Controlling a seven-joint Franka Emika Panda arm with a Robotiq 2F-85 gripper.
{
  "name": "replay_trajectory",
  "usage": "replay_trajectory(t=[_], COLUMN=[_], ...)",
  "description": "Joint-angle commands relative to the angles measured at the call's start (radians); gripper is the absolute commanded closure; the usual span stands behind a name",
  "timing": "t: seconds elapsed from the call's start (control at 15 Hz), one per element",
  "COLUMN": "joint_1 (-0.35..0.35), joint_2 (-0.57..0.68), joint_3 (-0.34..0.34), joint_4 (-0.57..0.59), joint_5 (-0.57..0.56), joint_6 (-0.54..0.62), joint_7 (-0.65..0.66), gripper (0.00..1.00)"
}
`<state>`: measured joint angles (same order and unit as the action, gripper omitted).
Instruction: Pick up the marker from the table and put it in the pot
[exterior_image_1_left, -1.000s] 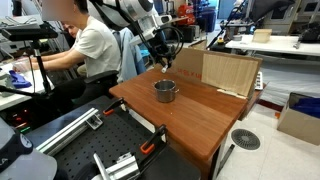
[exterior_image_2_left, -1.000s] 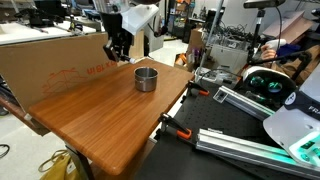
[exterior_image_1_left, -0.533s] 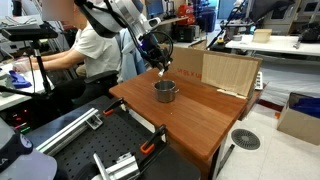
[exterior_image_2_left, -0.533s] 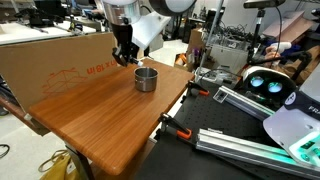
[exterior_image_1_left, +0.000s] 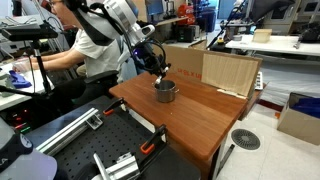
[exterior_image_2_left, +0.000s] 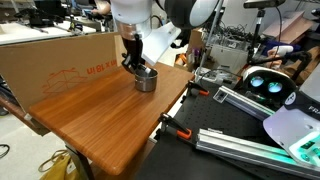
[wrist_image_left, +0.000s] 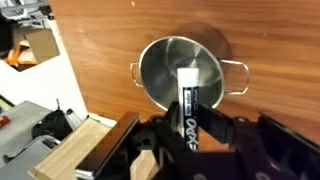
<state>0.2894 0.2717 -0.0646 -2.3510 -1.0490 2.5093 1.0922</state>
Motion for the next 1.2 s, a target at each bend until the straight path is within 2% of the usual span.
replay_trajectory(t=[0.0, 0.53, 1.13], joint_1=[-0.031, -0.066, -0.075], joint_2=[-0.027, -0.015, 0.006], joint_3=[0.03, 0.036, 0.059], joint_4=[-0.031, -0.03, -0.016], joint_5=[-0.077, -0.122, -0.225], joint_6=[-0.007, -0.023, -0.103], joint_7=[0.093, 0.185, 0.376], gripper=[0.94, 0.94, 0.94])
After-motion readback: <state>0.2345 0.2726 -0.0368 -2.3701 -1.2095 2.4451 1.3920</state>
